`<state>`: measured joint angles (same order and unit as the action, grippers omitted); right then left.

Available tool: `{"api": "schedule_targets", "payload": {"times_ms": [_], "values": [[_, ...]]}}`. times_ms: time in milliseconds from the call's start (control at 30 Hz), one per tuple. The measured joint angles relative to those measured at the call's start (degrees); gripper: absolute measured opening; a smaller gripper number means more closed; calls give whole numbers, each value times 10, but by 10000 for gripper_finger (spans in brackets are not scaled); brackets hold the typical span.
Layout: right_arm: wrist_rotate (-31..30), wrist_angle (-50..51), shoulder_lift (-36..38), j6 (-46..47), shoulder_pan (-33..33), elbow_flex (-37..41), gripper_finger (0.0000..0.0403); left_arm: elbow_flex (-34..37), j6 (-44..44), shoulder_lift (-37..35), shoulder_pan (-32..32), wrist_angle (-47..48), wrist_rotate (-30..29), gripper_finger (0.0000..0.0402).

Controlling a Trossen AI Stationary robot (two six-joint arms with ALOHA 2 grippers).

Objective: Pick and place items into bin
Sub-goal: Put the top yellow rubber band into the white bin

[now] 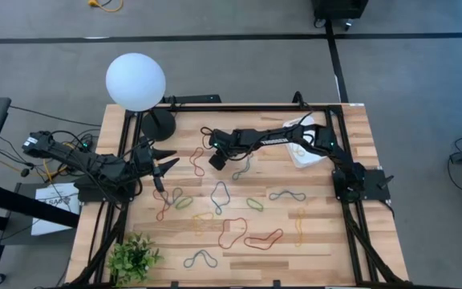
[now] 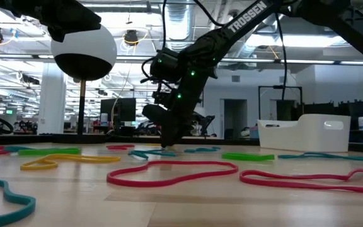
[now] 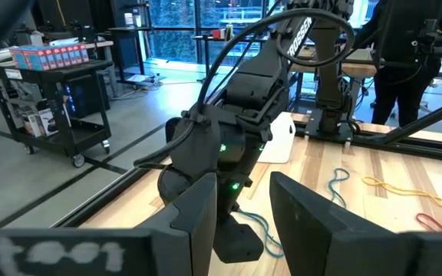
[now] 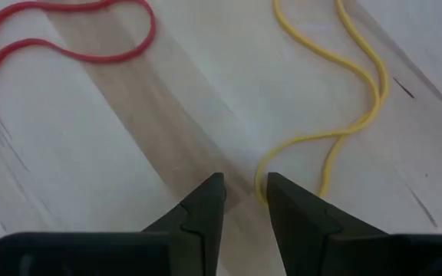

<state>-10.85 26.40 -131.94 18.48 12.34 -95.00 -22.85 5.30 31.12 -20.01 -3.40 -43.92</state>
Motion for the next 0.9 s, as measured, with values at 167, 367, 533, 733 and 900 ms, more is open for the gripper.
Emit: {"api": "schedule_targets", "payload": {"times_ms": [167,367,533,733,900], "values": [[2,-3,0,-18,-3,1,88,0,-1,0,0,0,0,114],[2,-8,-2,-31,-4,1,12,0,-3,0,0,0,0,114],[4,11,16,-65,-17,3,10,0,-2,0,0,0,0,114],[10,142,128,-88,-60,5,4,0,-3,0,0,2,1,114],[0,308,265,-93,-97,4,2,0,-2,0,0,5,1,114]]}}
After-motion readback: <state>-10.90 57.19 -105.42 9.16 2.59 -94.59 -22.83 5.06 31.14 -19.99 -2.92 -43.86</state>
